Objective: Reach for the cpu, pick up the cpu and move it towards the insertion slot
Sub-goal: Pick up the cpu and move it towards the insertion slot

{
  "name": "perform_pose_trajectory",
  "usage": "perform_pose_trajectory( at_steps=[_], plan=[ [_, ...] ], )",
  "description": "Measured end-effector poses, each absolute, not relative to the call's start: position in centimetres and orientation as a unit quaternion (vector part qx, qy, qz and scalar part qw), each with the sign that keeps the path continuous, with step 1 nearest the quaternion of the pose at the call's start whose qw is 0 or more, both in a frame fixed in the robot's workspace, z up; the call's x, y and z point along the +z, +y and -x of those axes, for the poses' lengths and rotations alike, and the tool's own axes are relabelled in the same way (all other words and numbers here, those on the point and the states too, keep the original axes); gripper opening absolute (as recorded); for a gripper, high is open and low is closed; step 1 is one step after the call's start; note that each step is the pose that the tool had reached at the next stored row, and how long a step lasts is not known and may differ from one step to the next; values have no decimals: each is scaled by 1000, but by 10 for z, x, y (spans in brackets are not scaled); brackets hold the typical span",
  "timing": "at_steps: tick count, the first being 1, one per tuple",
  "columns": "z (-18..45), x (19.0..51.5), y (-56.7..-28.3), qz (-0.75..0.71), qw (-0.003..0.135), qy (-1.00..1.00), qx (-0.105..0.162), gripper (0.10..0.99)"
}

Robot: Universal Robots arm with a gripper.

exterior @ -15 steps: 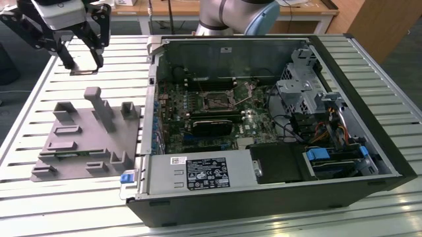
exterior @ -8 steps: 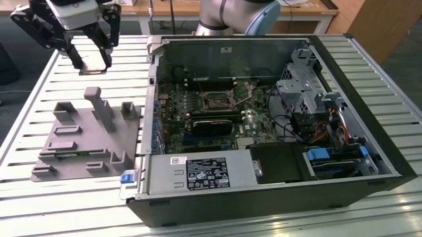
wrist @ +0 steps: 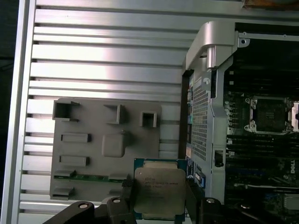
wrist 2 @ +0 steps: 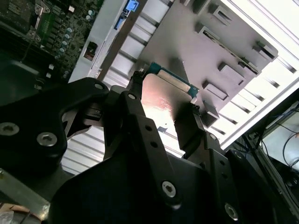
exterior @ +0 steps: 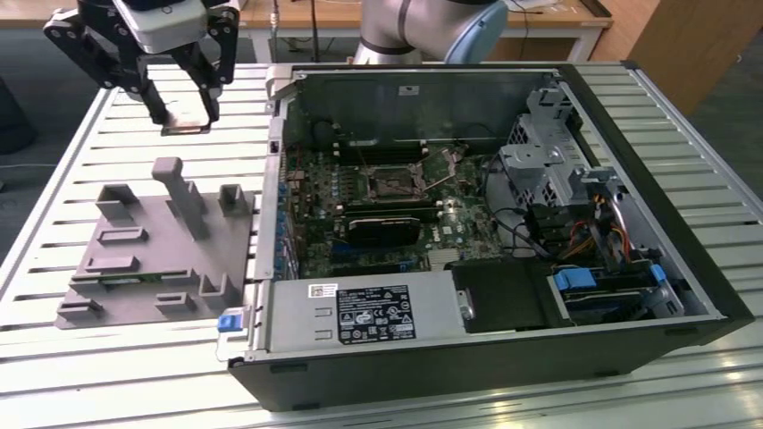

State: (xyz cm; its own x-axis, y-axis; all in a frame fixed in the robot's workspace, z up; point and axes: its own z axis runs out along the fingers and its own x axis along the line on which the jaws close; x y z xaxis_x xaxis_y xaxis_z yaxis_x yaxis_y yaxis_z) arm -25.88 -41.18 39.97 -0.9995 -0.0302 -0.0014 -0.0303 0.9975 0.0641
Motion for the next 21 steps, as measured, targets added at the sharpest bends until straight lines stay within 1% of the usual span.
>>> perform_pose_trajectory(
  at_steps=[21],
  plan=[
    [217,399,-407,15,0,999,32,529]
  ],
)
